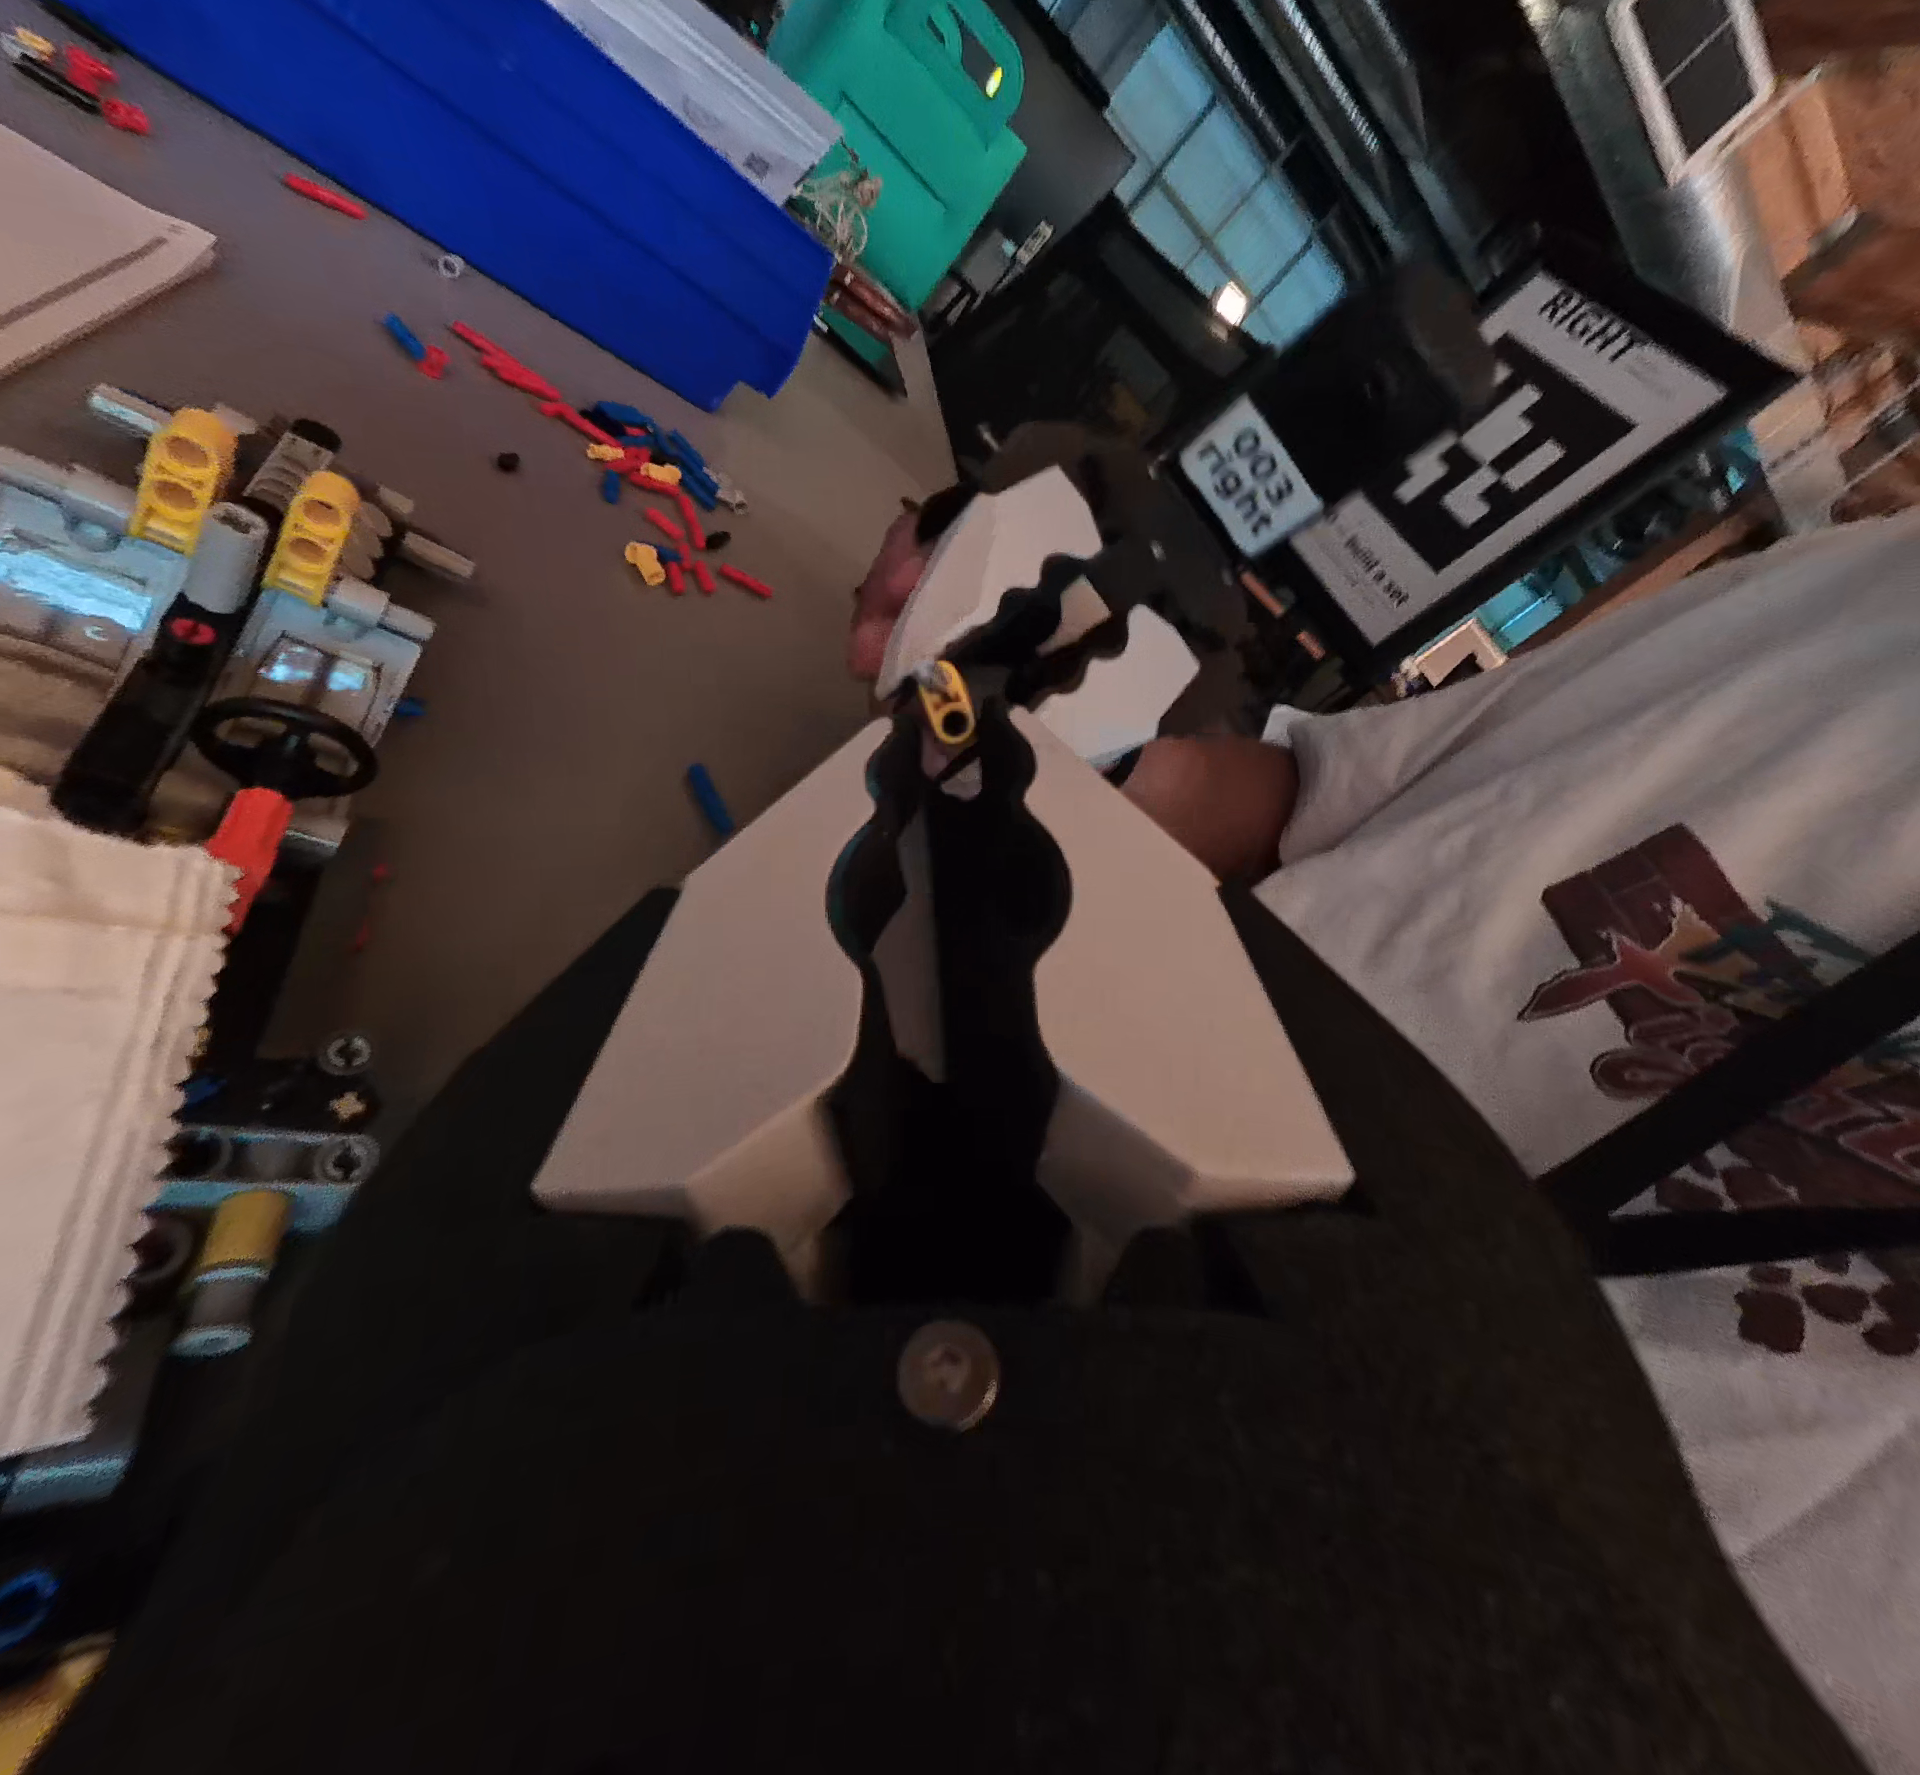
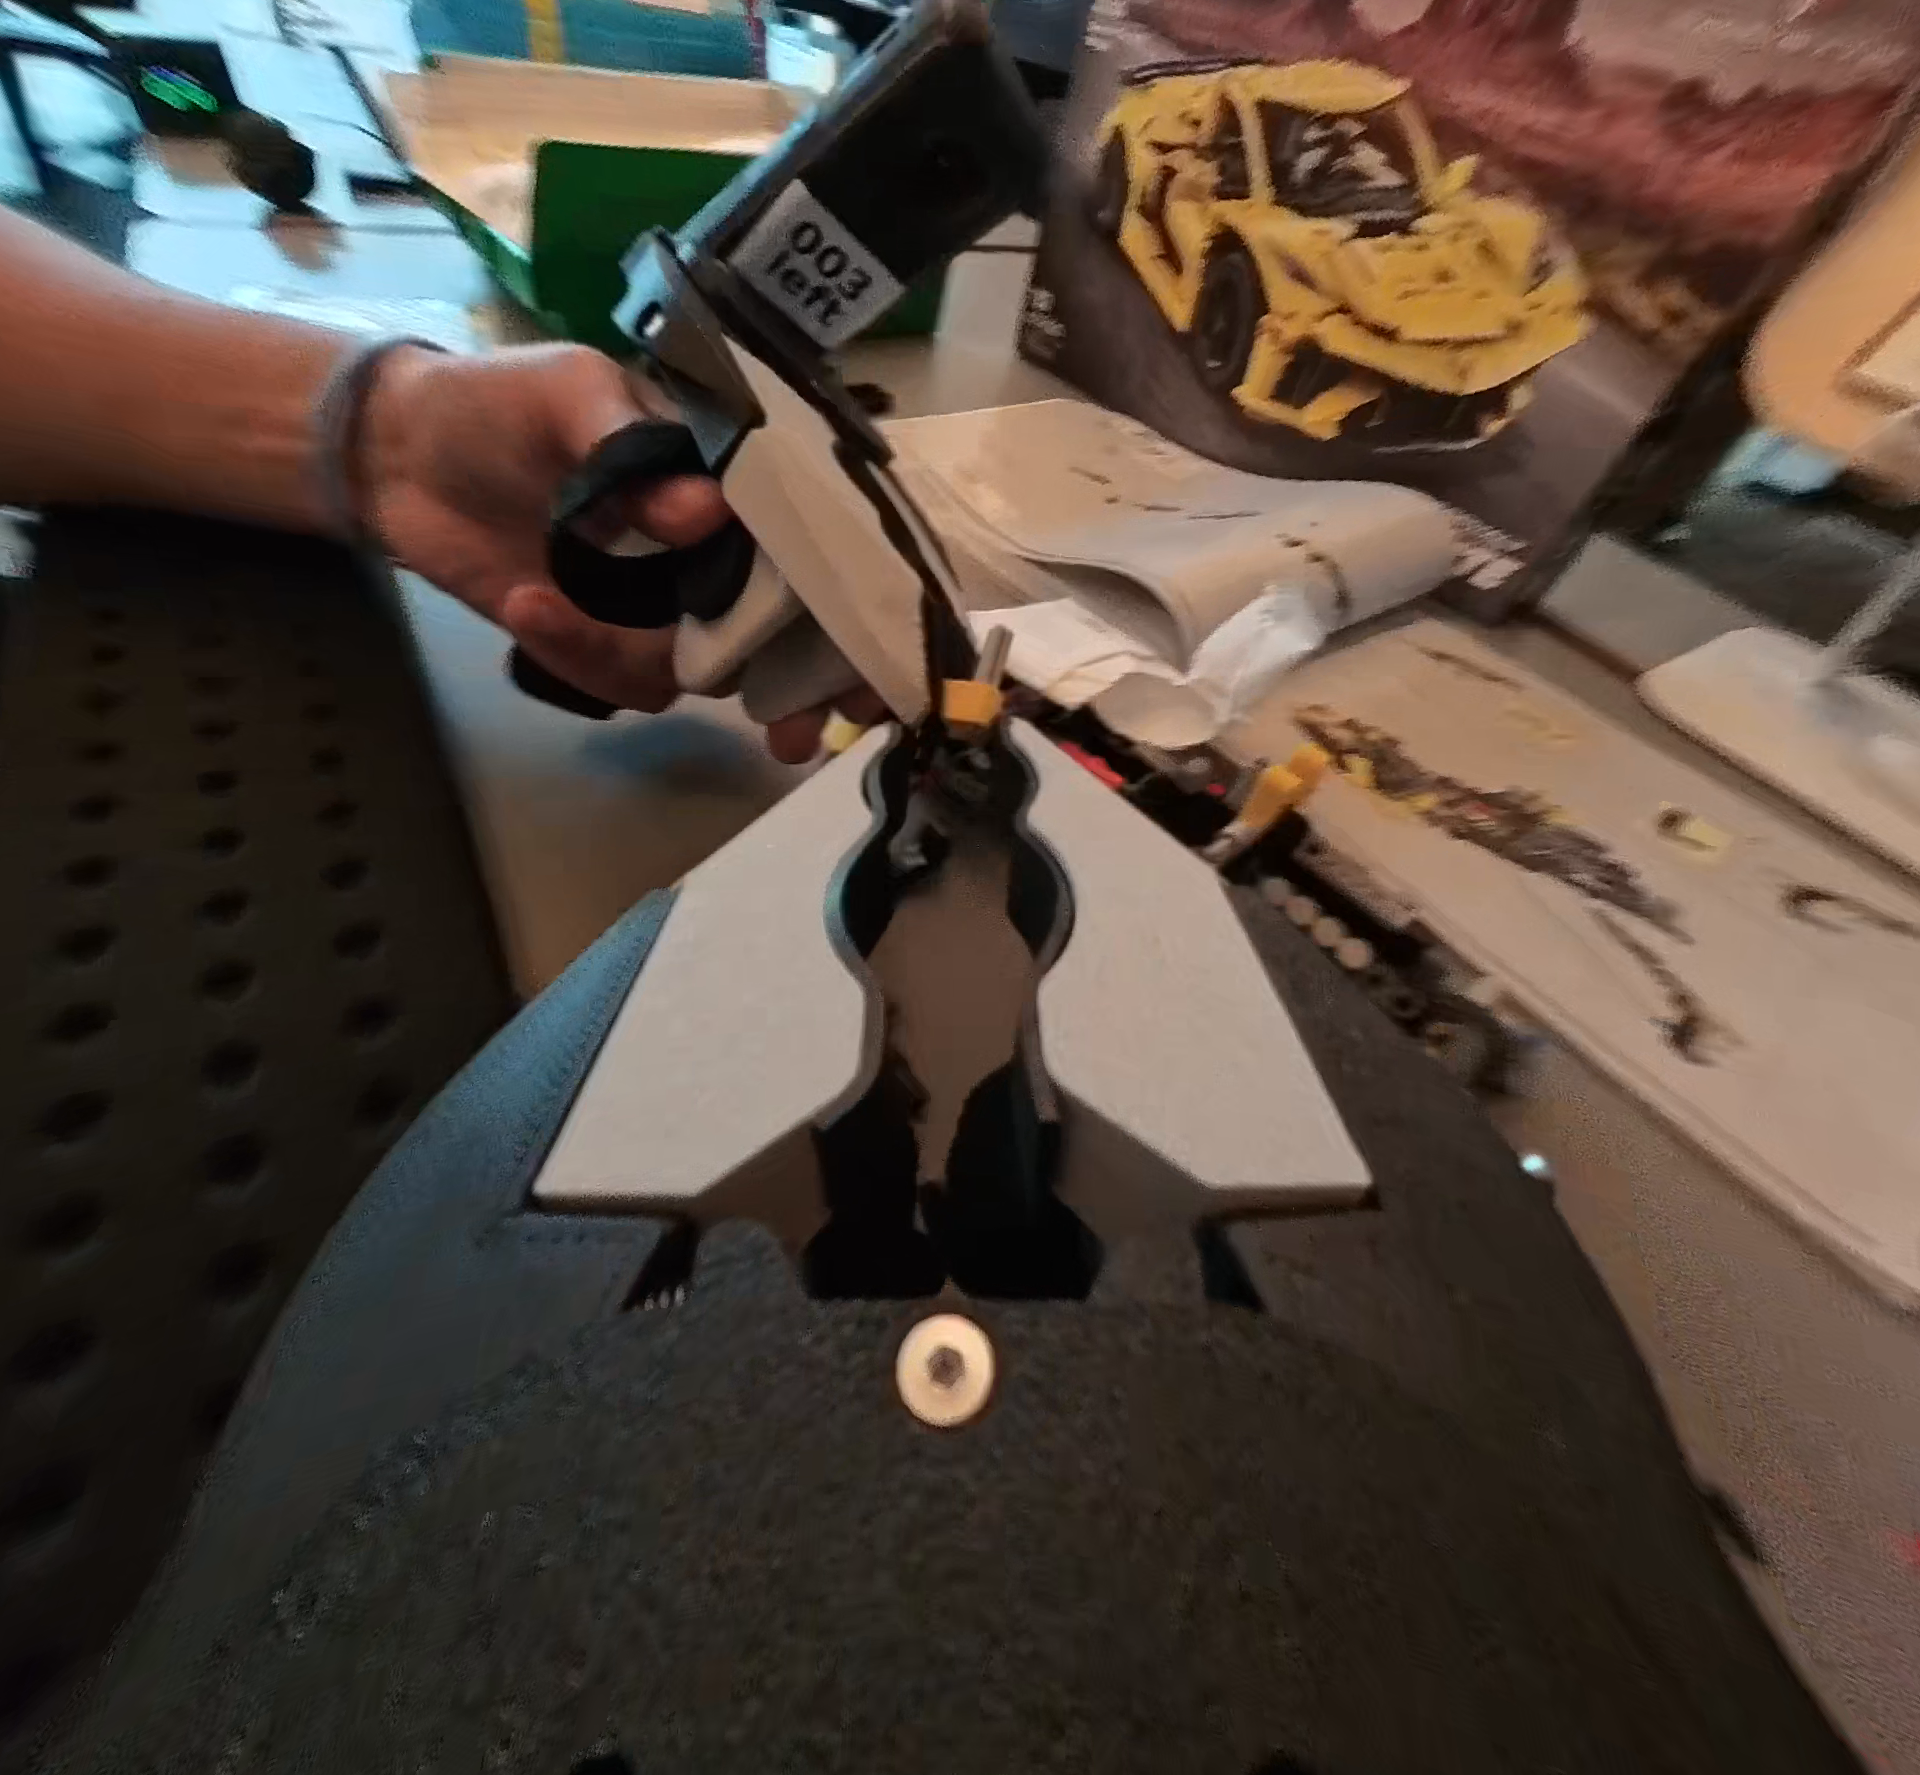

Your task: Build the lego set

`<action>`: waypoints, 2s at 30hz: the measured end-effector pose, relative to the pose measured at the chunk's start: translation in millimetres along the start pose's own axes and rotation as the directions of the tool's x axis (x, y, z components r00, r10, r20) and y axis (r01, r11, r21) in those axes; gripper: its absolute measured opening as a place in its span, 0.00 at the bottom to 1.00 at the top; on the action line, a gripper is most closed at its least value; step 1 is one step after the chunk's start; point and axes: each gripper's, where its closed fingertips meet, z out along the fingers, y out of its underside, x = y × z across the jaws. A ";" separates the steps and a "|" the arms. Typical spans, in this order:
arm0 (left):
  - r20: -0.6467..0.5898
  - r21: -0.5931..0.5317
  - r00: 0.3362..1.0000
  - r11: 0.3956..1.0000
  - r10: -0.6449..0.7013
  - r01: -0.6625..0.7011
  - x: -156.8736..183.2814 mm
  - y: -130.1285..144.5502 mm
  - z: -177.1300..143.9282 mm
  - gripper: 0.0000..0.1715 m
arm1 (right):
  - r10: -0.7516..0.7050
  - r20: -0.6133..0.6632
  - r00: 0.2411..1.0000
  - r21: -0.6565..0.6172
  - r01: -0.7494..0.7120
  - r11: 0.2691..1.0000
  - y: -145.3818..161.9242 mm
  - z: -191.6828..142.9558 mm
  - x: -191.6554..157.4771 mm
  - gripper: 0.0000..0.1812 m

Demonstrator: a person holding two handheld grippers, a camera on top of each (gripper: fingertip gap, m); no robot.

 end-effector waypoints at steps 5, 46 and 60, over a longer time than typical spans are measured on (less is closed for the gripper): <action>0.059 -0.034 0.987 0.989 0.149 -0.147 1.6 -2.9 -10.9 0.08 | 0.183 0.185 0.965 0.013 -0.189 0.982 -1.9 -6.3 -9.1 0.07; -0.092 -0.299 0.995 0.953 0.030 -0.056 19.0 43.9 -10.1 0.01 | -0.196 0.212 0.957 0.082 0.182 0.980 1.4 -16.0 -40.3 0.11; -0.345 -0.268 0.916 0.957 -0.203 0.112 56.5 34.8 -14.8 0.01 | -0.196 0.278 0.940 0.283 0.115 0.952 -30.2 -22.0 -59.7 0.09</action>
